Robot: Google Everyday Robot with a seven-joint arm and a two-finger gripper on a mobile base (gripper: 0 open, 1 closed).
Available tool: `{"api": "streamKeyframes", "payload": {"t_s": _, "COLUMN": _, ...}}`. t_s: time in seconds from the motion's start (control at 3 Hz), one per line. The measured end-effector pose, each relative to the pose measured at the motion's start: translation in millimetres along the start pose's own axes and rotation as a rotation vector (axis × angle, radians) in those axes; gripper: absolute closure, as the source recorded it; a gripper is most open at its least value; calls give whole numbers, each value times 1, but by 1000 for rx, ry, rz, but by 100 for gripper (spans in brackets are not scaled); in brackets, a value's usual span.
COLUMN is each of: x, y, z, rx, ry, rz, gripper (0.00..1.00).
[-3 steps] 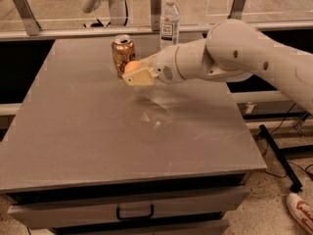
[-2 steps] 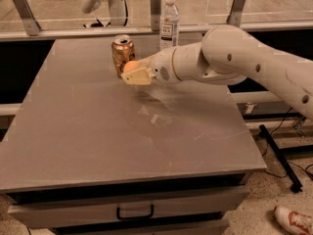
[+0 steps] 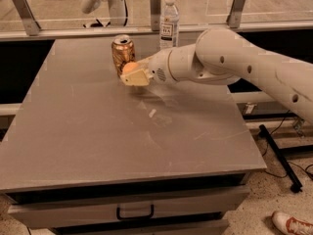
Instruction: Move orange near orange can
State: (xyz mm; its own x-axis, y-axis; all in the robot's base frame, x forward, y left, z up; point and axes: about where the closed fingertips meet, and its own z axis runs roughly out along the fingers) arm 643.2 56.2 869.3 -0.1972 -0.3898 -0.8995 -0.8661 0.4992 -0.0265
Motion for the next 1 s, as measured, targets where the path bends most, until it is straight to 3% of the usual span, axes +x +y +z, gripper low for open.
{"api": "streamKeyframes", "payload": {"t_s": 0.33, "x": 9, "y": -10, "z": 2, "rx": 26, "ry": 26, "rz": -6, "gripper": 12}}
{"api": "streamKeyframes", "payload": {"t_s": 0.67, "x": 16, "y": -15, "z": 4, "rx": 46, "ry": 44, "rz": -15, "gripper": 0}}
{"api": "streamKeyframes", "payload": {"t_s": 1.0, "x": 15, "y": -15, "z": 6, "rx": 46, "ry": 49, "rz": -33, "gripper": 0}}
